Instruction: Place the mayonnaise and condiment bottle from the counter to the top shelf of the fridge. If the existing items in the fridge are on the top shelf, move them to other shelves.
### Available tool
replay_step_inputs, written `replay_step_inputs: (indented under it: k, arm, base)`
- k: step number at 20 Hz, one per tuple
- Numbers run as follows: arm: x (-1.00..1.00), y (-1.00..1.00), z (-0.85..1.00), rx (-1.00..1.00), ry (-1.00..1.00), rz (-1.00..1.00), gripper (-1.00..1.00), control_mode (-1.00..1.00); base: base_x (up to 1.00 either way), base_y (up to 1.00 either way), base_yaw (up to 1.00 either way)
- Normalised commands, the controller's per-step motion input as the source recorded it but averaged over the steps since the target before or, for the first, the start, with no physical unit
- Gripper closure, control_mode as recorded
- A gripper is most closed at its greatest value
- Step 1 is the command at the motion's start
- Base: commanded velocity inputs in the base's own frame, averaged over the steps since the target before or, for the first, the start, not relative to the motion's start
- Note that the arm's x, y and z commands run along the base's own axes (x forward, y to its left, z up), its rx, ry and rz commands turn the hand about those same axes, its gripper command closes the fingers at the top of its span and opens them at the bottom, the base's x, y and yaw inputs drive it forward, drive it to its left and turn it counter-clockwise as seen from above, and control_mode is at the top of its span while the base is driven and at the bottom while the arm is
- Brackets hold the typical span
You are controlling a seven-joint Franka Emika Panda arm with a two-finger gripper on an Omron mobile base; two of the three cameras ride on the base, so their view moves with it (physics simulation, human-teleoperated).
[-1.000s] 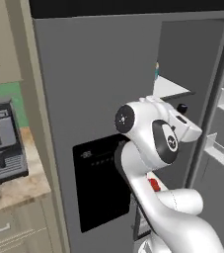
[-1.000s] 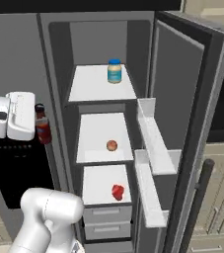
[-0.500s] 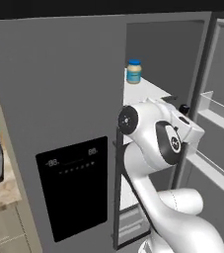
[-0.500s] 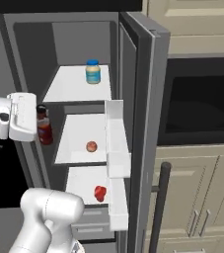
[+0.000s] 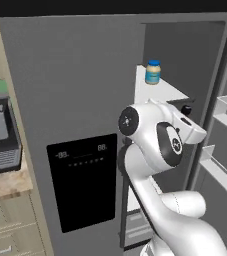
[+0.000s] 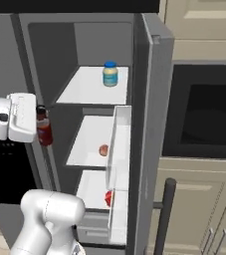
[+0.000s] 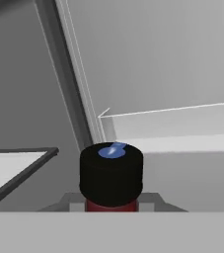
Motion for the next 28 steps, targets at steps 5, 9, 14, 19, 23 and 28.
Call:
replay_step_inputs:
  k: [5,9,14,19,23,28]
  arm:
    - [0.00,0.00,0.00,0.00,0.00,0.00,1.00,1.00]
    - [0.20,-0.17,0.01,0.02,0.00,0.13,1.00,-1.00]
    - [0.44,-0.05,0.03,0.01,0.00,0.39,1.00,-1.00]
    - [0.54,-0.03,0.09,0.00,0.00,0.40,1.00,-1.00]
    - [0.75,0.00,0.12,-0.01,0.00,0.33,1.00,-1.00]
    - [0.59,0.00,0.21,-0.07,0.00,0.30,1.00,-1.00]
  base:
    - [0.40,-0.54,0.20]
    - [0.23,-0.23,0.12]
    - [0.00,0.00,0.00]
    - [0.00,0.00,0.00]
    - [0.00,0.00,0.00]
    - [0.00,0.00,0.00]
